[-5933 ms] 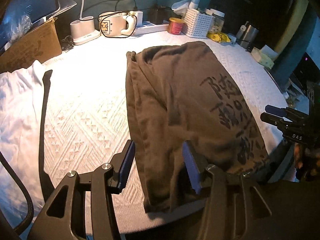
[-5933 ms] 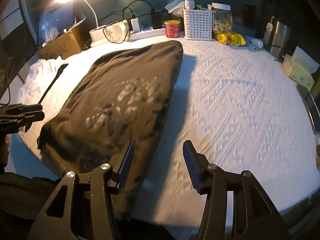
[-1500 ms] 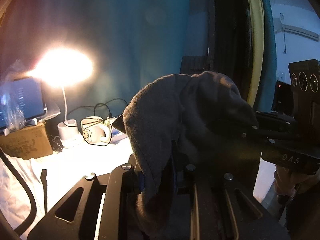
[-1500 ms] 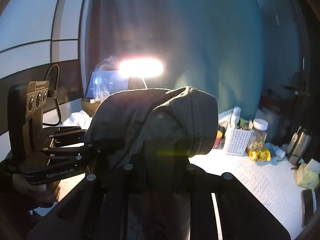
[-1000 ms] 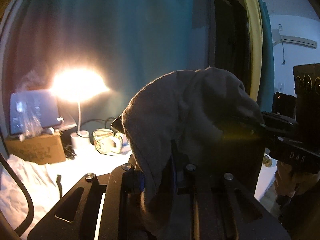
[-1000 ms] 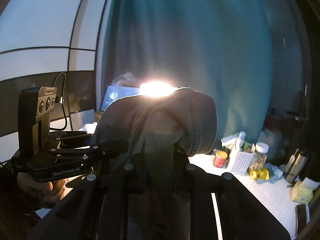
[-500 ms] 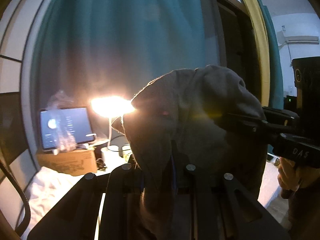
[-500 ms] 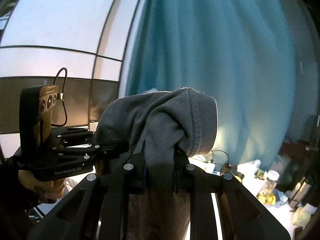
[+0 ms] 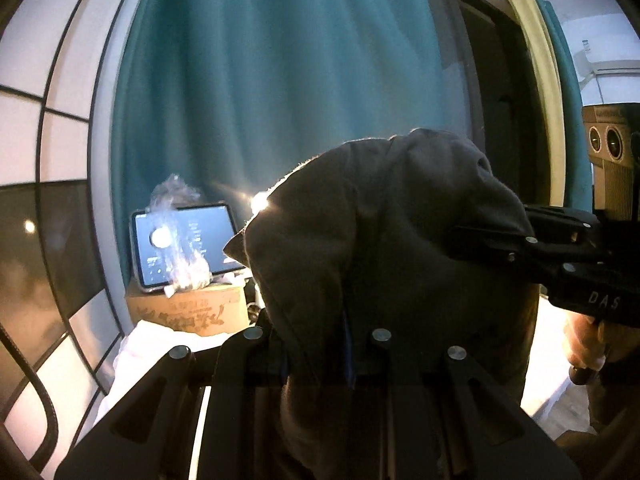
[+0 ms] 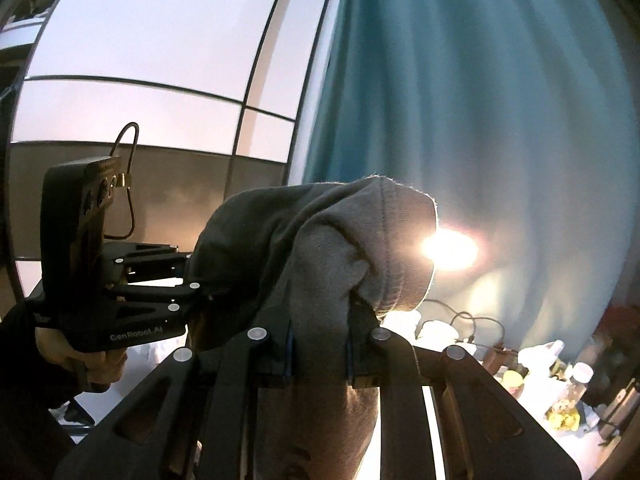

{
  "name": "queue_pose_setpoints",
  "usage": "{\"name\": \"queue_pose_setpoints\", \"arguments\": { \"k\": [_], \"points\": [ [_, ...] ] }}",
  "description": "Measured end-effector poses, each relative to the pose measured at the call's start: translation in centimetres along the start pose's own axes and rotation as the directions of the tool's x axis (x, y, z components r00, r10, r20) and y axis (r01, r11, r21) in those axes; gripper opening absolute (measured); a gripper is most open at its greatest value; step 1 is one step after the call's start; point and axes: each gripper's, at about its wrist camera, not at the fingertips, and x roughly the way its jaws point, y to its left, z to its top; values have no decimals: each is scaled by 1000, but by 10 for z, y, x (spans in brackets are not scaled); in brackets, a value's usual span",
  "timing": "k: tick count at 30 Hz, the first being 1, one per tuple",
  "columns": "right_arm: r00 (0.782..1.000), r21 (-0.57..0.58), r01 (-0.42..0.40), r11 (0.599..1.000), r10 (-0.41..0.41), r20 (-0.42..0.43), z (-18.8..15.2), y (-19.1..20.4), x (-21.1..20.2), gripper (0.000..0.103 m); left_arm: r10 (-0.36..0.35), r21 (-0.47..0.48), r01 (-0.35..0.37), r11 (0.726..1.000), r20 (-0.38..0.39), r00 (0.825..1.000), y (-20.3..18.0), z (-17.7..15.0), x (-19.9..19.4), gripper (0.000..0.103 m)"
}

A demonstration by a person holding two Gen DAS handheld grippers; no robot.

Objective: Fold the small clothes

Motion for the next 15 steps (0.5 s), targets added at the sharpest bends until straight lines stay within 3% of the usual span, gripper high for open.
{"name": "queue_pose_setpoints", "arguments": {
  "k": [15],
  "points": [
    [994,75,39,996,-31,-107,-28,-20,53,19,-55,-39,51,998,-107,993,22,-19,52,18]
  ]
}}
